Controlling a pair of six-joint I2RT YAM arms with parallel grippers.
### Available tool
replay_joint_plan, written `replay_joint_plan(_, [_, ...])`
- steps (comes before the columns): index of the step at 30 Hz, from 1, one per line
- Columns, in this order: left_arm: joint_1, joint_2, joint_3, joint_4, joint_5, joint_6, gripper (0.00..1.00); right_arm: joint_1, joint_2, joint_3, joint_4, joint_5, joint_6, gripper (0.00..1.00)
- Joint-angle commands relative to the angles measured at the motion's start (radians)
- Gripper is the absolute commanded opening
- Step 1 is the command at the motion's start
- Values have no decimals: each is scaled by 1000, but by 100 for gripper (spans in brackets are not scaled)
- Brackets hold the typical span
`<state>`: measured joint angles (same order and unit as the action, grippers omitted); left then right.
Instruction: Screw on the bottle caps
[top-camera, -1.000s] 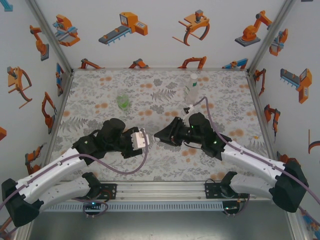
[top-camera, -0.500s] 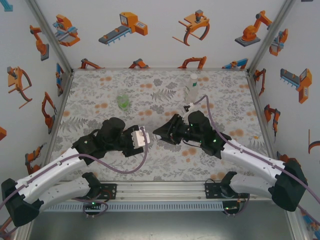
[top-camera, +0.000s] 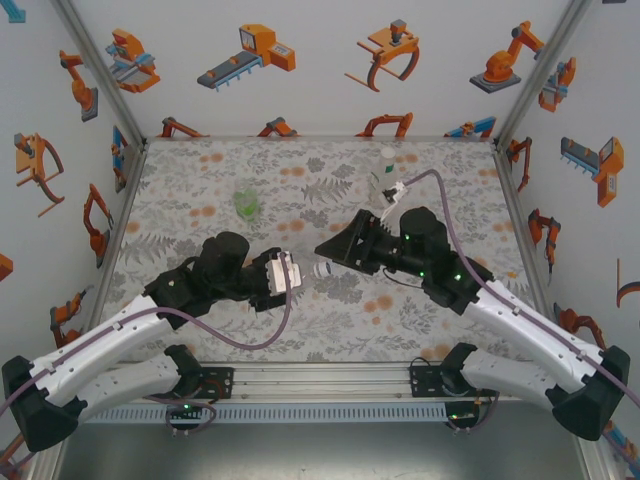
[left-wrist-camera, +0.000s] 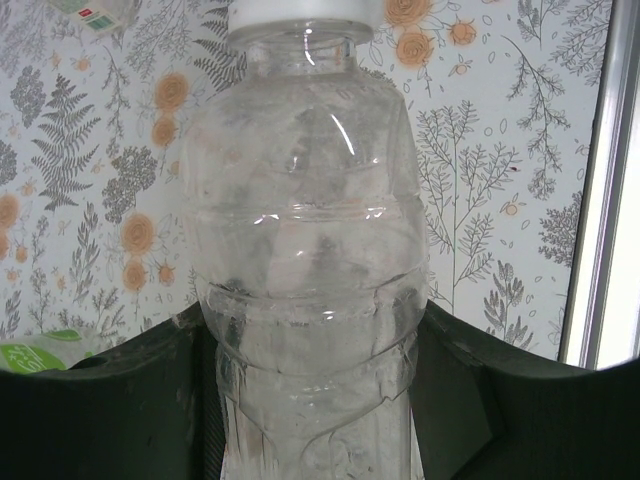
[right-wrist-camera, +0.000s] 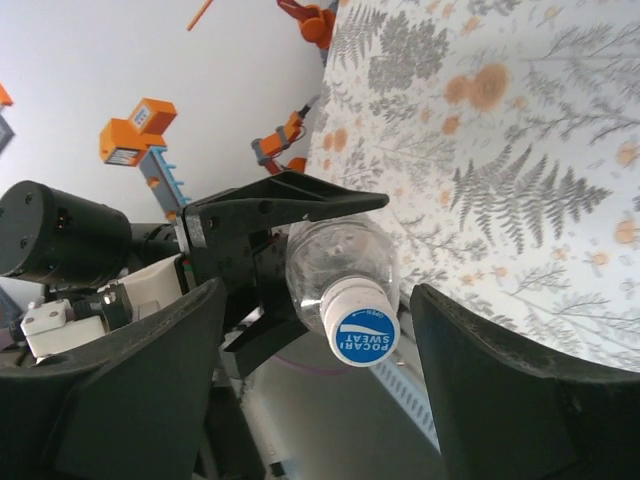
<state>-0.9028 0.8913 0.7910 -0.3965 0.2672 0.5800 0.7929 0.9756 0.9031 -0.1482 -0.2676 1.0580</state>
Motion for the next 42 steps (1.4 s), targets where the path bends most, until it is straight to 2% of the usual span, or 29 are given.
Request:
replay_joint_plan(1, [-2, -8, 30, 20, 35, 17, 0, -12, -29, 56, -116, 11, -208, 67])
replay_joint_plan(6, [-2, -18, 27, 20, 79, 30, 0, -12, -83, 45, -15, -53, -499, 64])
replay_joint_plan(10, [-2, -29, 22, 11, 145, 41, 0, -12, -137, 18, 73, -268, -875, 57])
replay_joint_plan(15, [-2, -26, 23, 2, 218, 51, 0, -12, -176, 13, -1, -503, -1305, 54])
replay_joint_plan(19, [-2, -23, 25, 2, 228, 46, 0, -12, -170, 10, -75, -569, -1528, 54])
replay_joint_plan(25, [-1, -28, 16, 15, 230, 43, 0, -12, -120, 12, -105, -604, -1600, 53])
replay_joint_plan(32, [-1, -24, 16, 18, 230, 40, 0, -11, -106, -47, 5, -627, -1548, 51])
replay_joint_plan(42, [-1, -22, 14, 25, 233, 38, 0, -9, -79, -72, 75, -608, -1508, 44])
